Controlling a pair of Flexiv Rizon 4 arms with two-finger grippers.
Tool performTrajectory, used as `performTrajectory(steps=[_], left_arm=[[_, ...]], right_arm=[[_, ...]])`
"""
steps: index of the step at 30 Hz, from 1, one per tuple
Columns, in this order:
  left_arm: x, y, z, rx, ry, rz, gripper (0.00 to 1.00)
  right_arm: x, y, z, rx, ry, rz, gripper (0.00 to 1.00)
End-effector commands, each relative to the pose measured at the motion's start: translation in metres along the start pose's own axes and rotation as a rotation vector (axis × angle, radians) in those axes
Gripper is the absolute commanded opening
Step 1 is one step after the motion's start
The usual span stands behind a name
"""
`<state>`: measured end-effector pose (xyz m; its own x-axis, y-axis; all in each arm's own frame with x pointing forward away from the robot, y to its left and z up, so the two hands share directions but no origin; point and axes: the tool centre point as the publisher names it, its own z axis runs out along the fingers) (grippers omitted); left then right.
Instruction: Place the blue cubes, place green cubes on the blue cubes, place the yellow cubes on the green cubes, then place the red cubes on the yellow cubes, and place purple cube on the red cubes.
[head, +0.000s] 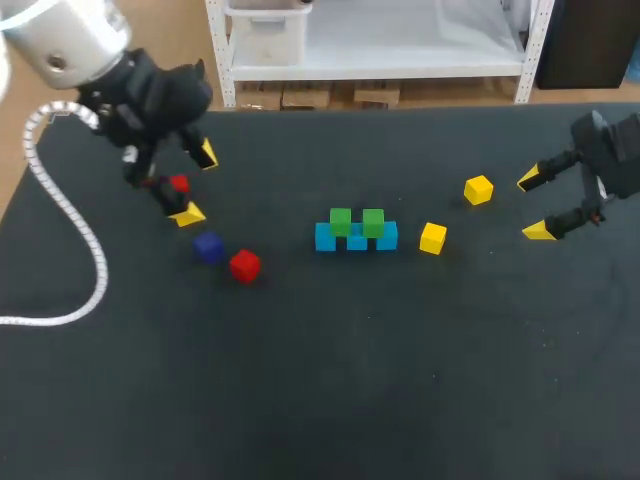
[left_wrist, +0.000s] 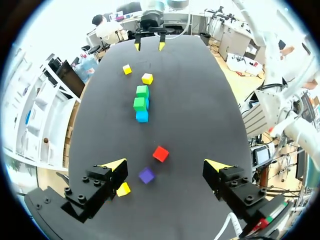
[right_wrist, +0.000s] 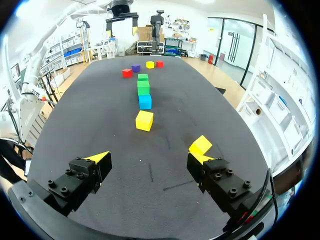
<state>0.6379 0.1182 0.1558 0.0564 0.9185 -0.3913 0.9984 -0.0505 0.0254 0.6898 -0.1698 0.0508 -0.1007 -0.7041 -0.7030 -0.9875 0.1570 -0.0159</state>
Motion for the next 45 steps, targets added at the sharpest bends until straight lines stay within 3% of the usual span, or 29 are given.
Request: performTrajectory(steps=[1, 11, 45], left_arm=[[0.017, -0.01, -0.01, -0.013, -0.091, 0.004, 1.0], [0.038, -0.014, -0.024, -0.018, -0.099, 0.023, 1.0], [0.058, 0.0, -0.043, -0.06, -0.098, -0.007, 1.0]], right_arm=[[0.0, 0.0, 0.0, 0.0, -0.002, -0.001, 1.0], [0.0, 0.0, 0.0, 0.0, -0.002, -0.001, 1.0], [0.0, 0.0, 0.0, 0.0, -0.002, -0.001, 1.0]])
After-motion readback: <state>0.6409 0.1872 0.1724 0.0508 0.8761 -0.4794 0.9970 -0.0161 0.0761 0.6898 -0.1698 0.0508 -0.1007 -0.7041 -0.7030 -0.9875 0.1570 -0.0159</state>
